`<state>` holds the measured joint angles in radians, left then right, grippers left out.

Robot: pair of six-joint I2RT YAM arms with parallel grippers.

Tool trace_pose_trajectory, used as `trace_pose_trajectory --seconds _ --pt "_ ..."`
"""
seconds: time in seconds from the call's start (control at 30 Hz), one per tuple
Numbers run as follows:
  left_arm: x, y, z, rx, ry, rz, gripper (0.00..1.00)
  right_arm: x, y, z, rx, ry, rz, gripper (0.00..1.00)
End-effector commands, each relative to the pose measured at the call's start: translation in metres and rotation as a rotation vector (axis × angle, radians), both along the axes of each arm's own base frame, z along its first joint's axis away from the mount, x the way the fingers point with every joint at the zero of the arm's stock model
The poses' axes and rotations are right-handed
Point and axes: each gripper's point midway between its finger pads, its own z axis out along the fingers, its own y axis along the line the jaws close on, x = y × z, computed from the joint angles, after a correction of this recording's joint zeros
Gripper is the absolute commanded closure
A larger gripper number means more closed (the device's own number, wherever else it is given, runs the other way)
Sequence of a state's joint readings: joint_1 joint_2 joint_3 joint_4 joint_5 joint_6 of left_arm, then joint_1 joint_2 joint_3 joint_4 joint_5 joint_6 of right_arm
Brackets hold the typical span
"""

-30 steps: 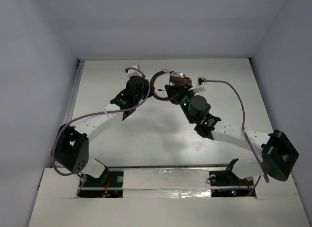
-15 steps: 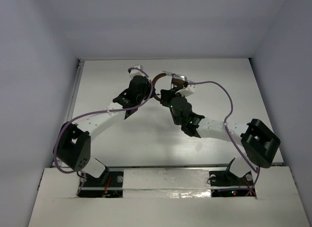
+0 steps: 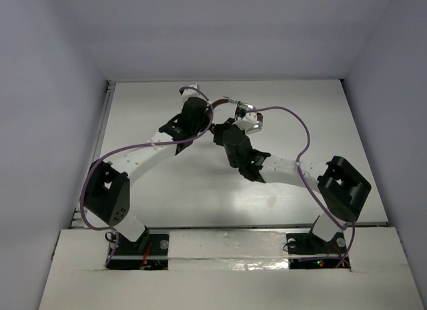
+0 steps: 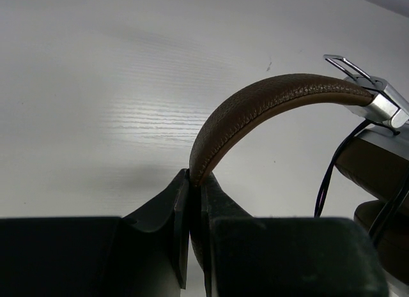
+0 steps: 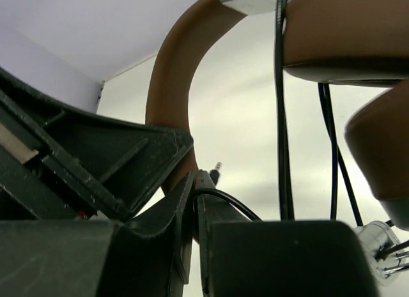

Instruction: Wrap the headphones

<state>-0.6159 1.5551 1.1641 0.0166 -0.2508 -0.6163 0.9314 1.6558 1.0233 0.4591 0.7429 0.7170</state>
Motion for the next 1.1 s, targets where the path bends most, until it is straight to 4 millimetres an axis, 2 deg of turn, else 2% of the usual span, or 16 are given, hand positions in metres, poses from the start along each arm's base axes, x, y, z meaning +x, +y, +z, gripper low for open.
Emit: trace_pose_trajectory --seconds 0.0,0.17,0.3,0.47,0.53,0.57,0.93,1.07 --pt "0.015 -0.019 0.069 -0.115 -0.143 -0.016 1.00 -0.006 0.012 -0.004 0.012 0.033 0.028 0.89" --pt "0.027 -0.019 0.075 -0.098 -0.143 -0.003 1.00 -0.014 0.013 0.002 0.057 0.046 0.063 0.70" --pt "0.033 -0.025 0.069 -0.080 -0.123 -0.016 1.00 -0.018 0.011 0.009 0.054 0.053 0.074 0.61" --pt "0.043 -0.023 0.062 -0.064 -0.105 -0.016 1.00 -0.023 0.007 0.004 0.038 0.081 0.083 0.47" --pt "0.048 -0.024 0.064 -0.072 -0.107 -0.022 1.00 -0.025 0.006 0.005 0.030 0.088 0.087 0.46" --pt "0.050 -0.020 0.055 -0.060 -0.078 -0.022 1.00 -0.026 0.006 0.006 0.030 0.090 0.093 0.46" --pt "0.069 -0.005 0.045 -0.061 -0.056 0.002 1.00 -0.048 0.002 0.016 0.080 0.085 0.183 0.45" --pt "0.069 -0.005 0.032 -0.047 -0.042 0.000 1.00 -0.064 -0.004 0.044 0.118 0.044 0.251 0.35"
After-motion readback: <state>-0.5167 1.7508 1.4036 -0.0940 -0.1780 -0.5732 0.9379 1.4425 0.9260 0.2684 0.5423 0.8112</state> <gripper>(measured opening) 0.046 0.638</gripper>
